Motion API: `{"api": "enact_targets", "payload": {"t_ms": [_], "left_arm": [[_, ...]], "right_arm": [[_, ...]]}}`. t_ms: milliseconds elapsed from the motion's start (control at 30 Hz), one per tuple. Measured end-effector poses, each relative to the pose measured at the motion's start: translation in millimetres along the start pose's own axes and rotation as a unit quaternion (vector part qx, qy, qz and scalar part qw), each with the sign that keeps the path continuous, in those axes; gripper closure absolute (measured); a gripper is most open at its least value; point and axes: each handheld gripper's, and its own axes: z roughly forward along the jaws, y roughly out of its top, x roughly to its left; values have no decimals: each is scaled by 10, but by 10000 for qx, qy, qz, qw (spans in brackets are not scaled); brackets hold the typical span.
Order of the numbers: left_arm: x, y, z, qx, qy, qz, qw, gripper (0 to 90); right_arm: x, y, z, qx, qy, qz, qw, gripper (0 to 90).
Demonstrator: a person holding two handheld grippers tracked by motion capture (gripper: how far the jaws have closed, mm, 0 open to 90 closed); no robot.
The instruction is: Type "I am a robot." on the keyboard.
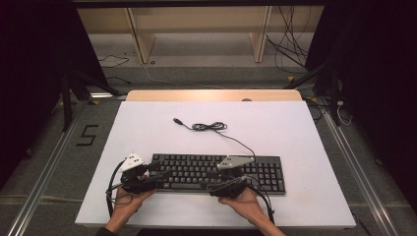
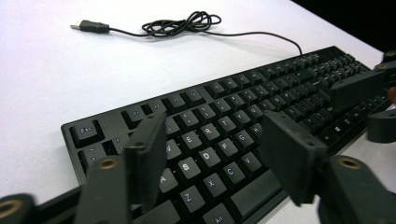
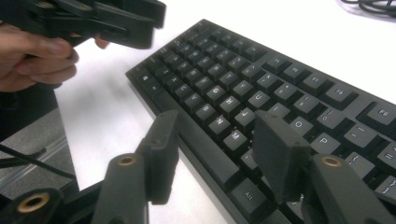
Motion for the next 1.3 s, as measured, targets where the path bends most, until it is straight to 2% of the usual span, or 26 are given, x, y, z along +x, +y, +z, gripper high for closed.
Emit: {"api": "enact_targets", "payload": {"t_ms": [100,267,467,700,1067,1300], "left_arm": [[-3,16,38,83,-39,40,9999,491],[-13,52,141,264,-74,177,9995,628],[-14,117,250,366,-164,304,9987,754],[-3,145,373,560,-161,289,9979,886],[-14,176,555,852,-117,296,9959,890],[-17,157,587,959,-86,287,9949,890]], "right_arm": [[-1,6,-45,-41,0,-5,10000,465],[-13,11,-112,-155,-40,29,9999,434],[-17,-17,-191,-231,-111,45,9997,401],[-11,-47,-248,-277,-148,63,9995,366],[10,-86,-318,-380,-175,11,9991,350],[25,-96,-315,-369,-156,4,9992,350]]}}
